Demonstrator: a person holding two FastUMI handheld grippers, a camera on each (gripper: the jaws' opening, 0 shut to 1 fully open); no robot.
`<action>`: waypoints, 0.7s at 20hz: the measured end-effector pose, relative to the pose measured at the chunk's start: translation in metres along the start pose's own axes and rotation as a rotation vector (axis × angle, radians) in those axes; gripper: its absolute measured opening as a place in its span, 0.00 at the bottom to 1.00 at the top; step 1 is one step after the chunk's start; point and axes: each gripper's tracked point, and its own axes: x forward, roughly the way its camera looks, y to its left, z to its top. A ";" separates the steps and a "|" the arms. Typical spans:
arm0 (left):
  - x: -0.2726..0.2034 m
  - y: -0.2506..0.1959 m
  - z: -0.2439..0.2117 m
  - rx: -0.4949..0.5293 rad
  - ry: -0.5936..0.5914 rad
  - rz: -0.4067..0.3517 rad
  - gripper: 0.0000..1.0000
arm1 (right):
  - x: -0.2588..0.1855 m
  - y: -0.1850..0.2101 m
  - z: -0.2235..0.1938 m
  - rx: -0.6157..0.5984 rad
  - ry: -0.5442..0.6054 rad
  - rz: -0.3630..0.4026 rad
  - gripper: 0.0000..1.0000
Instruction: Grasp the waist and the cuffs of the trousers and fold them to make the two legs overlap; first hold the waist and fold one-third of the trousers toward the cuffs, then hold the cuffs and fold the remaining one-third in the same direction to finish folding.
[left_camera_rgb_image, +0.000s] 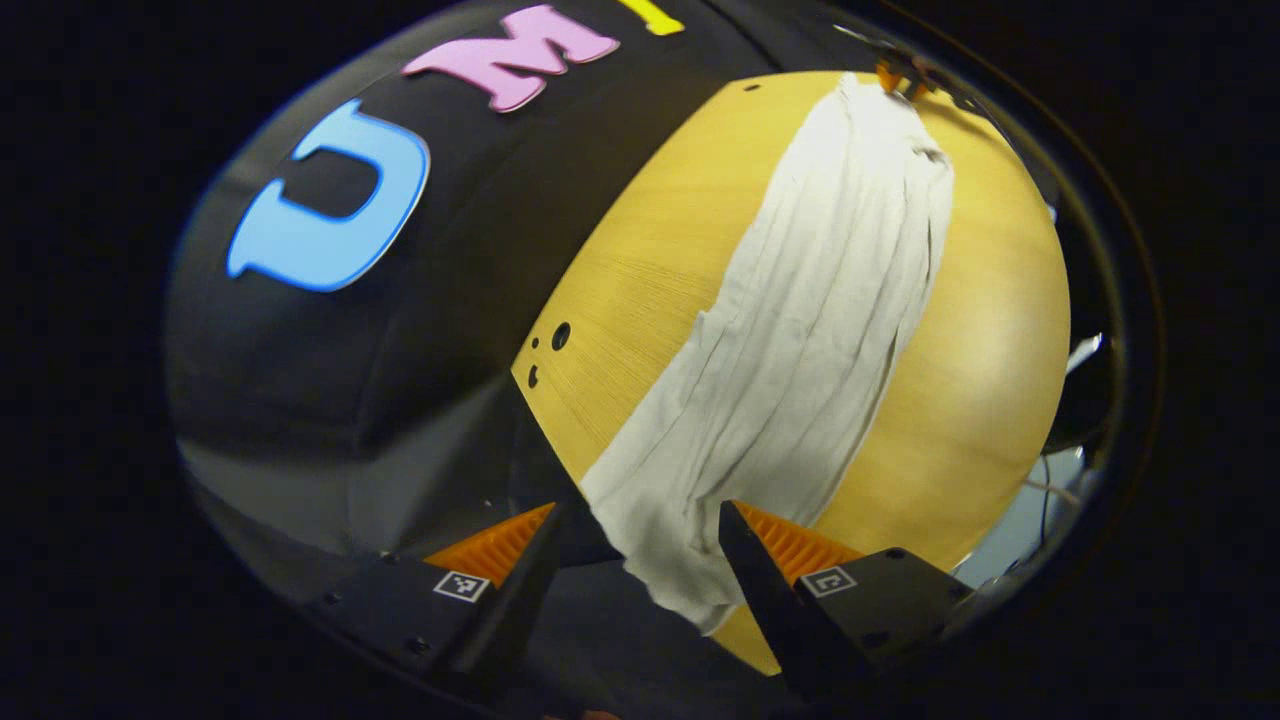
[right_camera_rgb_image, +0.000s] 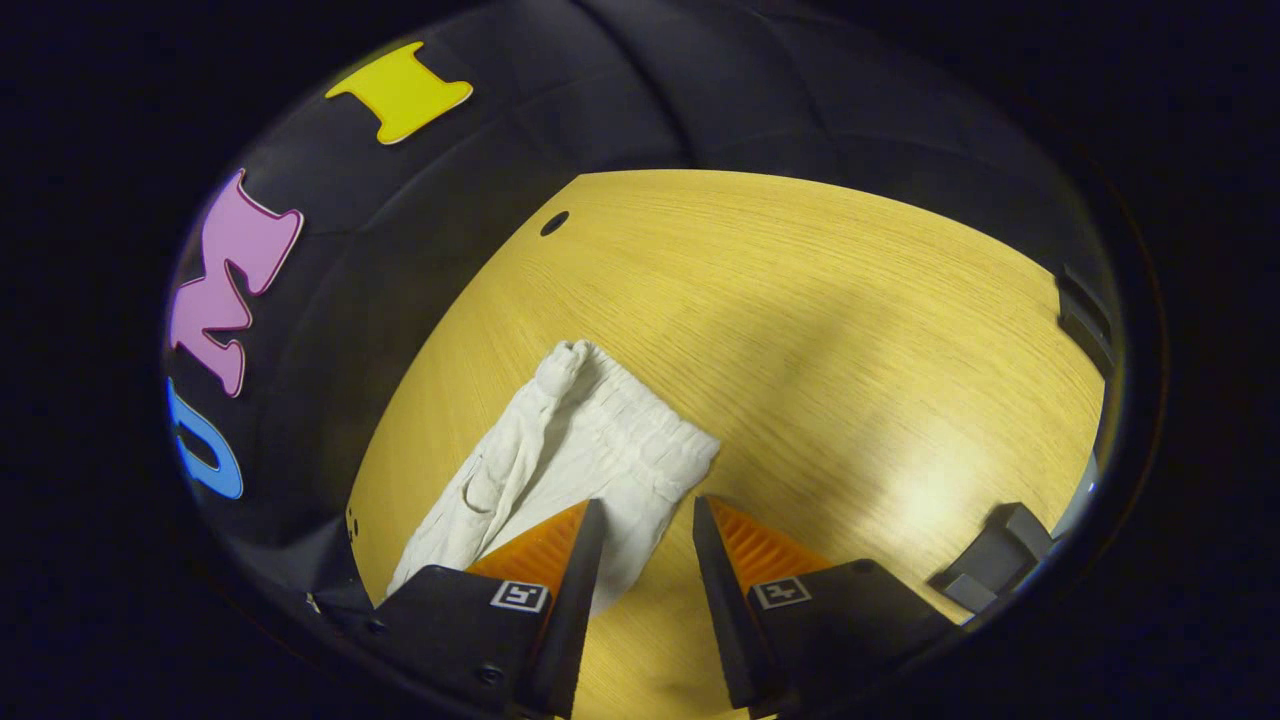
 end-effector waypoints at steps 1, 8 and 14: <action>-0.003 -0.011 -0.002 -0.063 -0.001 -0.023 0.96 | 0.003 0.002 0.002 0.013 -0.010 -0.003 0.59; -0.007 -0.061 -0.025 -0.333 0.050 -0.100 0.96 | 0.008 0.002 0.006 0.047 -0.028 -0.033 0.51; -0.016 -0.090 -0.015 -0.659 0.060 -0.129 0.97 | 0.012 0.000 -0.002 0.263 0.020 0.045 0.08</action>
